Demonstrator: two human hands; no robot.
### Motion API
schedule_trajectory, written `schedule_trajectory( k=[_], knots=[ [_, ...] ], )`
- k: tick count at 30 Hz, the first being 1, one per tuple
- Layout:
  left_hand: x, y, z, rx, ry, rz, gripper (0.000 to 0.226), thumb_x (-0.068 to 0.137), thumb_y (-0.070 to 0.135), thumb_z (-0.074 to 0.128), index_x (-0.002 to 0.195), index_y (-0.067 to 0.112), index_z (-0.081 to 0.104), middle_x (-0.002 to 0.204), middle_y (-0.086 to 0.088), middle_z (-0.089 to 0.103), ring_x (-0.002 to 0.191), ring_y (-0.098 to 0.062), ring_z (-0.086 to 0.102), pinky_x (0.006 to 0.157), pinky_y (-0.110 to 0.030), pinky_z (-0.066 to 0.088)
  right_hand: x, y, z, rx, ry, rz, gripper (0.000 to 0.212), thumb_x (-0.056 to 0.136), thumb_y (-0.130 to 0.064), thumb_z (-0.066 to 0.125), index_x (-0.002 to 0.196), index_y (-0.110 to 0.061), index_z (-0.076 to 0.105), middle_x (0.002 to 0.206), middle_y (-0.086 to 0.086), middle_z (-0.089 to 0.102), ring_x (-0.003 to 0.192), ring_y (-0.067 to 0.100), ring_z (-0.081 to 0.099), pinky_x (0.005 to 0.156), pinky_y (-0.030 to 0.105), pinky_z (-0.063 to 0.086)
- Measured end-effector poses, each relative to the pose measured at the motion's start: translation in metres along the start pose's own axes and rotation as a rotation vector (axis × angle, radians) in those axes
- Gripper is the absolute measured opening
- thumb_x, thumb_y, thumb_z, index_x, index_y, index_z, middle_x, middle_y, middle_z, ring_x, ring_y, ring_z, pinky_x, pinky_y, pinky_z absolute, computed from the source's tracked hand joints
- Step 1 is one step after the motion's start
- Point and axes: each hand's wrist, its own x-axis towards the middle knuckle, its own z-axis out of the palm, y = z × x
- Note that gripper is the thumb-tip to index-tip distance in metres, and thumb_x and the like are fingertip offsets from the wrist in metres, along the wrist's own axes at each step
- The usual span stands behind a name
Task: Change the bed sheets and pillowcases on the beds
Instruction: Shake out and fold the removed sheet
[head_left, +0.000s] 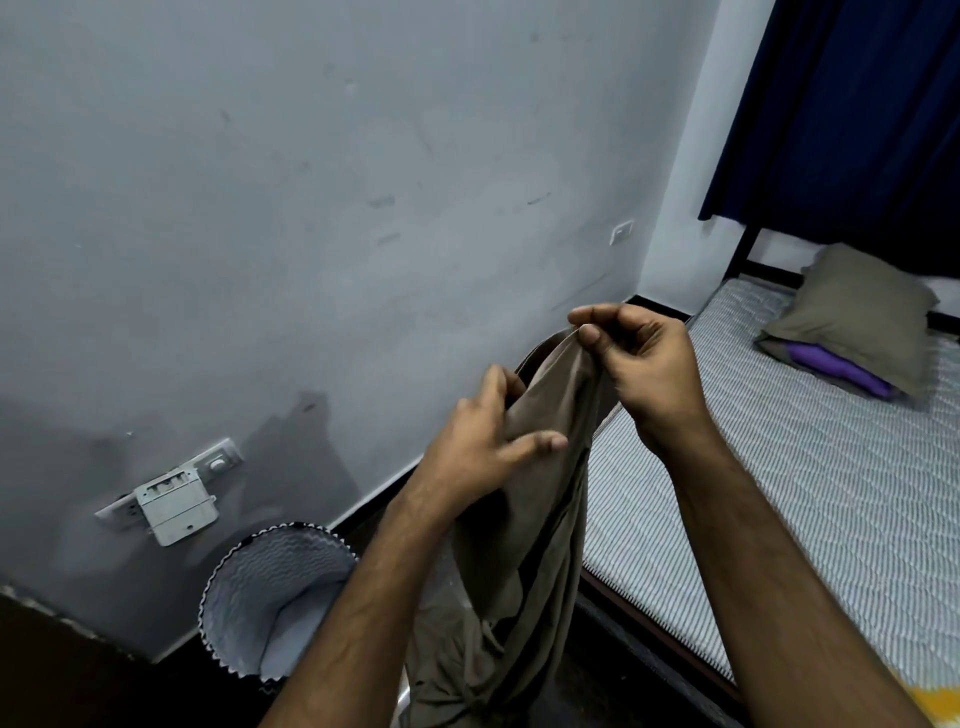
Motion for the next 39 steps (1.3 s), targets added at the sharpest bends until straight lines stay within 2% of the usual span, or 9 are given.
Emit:
schedule_trajectory(
  k=[4, 9, 13, 18, 23, 28, 30, 34, 39],
  knots=[
    [-0.002, -0.003, 0.015, -0.236, -0.239, 0.003, 0.036, 0.079, 0.044, 0.081, 0.103, 0.021, 0.067, 0.094, 0.004, 0.076, 0.088, -0.015, 0.073, 0.078, -0.048, 0.060, 0.007, 0.005, 0.006, -0.090, 0.035, -0.039, 0.029, 0.096, 0.002, 0.060, 0.090, -0.023, 0.072, 0.091, -0.007, 0.073, 0.092, 0.005, 0.068, 0.092, 0.025, 0.052],
    [-0.010, 0.002, 0.059, -0.395, -0.282, 0.016, 0.023, 0.089, 0.028, 0.073, 0.109, 0.019, 0.065, 0.098, 0.002, 0.074, 0.092, -0.009, 0.066, 0.088, -0.045, 0.057, 0.011, 0.006, 0.022, -0.092, 0.078, -0.095, 0.031, 0.097, 0.005, 0.052, 0.086, -0.023, 0.061, 0.082, -0.013, 0.061, 0.081, -0.004, 0.057, 0.085, 0.018, 0.047],
    [-0.011, -0.007, 0.067, -0.537, -0.164, -0.118, 0.023, 0.094, 0.023, 0.070, 0.115, 0.013, 0.070, 0.097, 0.012, 0.076, 0.098, -0.003, 0.069, 0.086, -0.023, 0.056, 0.021, -0.005, 0.023, -0.052, 0.043, -0.137, 0.042, 0.086, 0.019, 0.041, 0.083, -0.020, 0.056, 0.082, -0.004, 0.054, 0.080, 0.004, 0.050, 0.081, 0.021, 0.043],
    [0.007, -0.044, 0.048, -0.216, 0.045, -0.327, 0.045, 0.091, 0.045, 0.070, 0.126, 0.017, 0.062, 0.117, 0.006, 0.068, 0.115, -0.013, 0.061, 0.095, -0.025, 0.048, 0.041, -0.021, 0.016, -0.063, 0.059, -0.185, 0.048, 0.078, 0.023, 0.038, 0.073, -0.021, 0.056, 0.074, -0.007, 0.055, 0.073, 0.005, 0.051, 0.074, 0.026, 0.043],
    [0.019, -0.079, 0.010, 0.094, -0.053, -0.411, 0.069, 0.086, 0.061, 0.068, 0.138, 0.017, 0.055, 0.137, -0.009, 0.062, 0.127, -0.026, 0.057, 0.103, -0.035, 0.046, 0.062, -0.039, 0.017, -0.040, 0.062, -0.196, 0.042, 0.086, 0.023, 0.040, 0.075, -0.014, 0.056, 0.071, -0.002, 0.055, 0.060, 0.005, 0.056, 0.063, 0.033, 0.053],
    [0.028, -0.053, -0.056, 0.623, -0.121, -0.234, 0.044, 0.092, 0.063, 0.057, 0.097, 0.020, 0.061, 0.104, -0.005, 0.069, 0.103, -0.026, 0.066, 0.072, -0.034, 0.048, 0.089, -0.025, 0.006, -0.071, 0.257, -0.116, 0.043, 0.083, 0.015, 0.043, 0.068, -0.023, 0.057, 0.067, -0.012, 0.055, 0.062, -0.001, 0.051, 0.068, 0.021, 0.045],
    [0.027, -0.035, -0.081, 0.794, -0.073, -0.153, 0.044, 0.092, 0.064, 0.054, 0.088, 0.021, 0.057, 0.096, -0.002, 0.069, 0.098, -0.027, 0.067, 0.069, -0.034, 0.048, 0.096, -0.018, 0.003, -0.070, 0.318, -0.078, 0.044, 0.075, 0.016, 0.039, 0.066, -0.023, 0.055, 0.066, -0.011, 0.054, 0.059, -0.002, 0.049, 0.066, 0.020, 0.043],
    [0.021, -0.003, -0.129, 1.072, 0.118, -0.058, 0.043, 0.092, 0.065, 0.053, 0.094, 0.024, 0.064, 0.101, -0.006, 0.070, 0.099, -0.030, 0.068, 0.068, -0.033, 0.043, 0.107, -0.010, 0.005, -0.093, 0.377, -0.034, 0.043, 0.068, 0.016, 0.034, 0.063, -0.023, 0.052, 0.067, -0.011, 0.053, 0.060, -0.001, 0.046, 0.064, 0.017, 0.039],
    [0.015, 0.002, -0.182, 1.028, 0.225, -0.044, 0.042, 0.088, 0.063, 0.061, 0.105, 0.025, 0.064, 0.099, -0.009, 0.070, 0.098, -0.033, 0.066, 0.071, -0.036, 0.048, 0.113, -0.003, 0.015, -0.091, 0.372, 0.000, 0.047, 0.071, 0.020, 0.034, 0.066, -0.024, 0.051, 0.070, -0.009, 0.050, 0.062, -0.001, 0.044, 0.066, 0.017, 0.036]
  ],
)
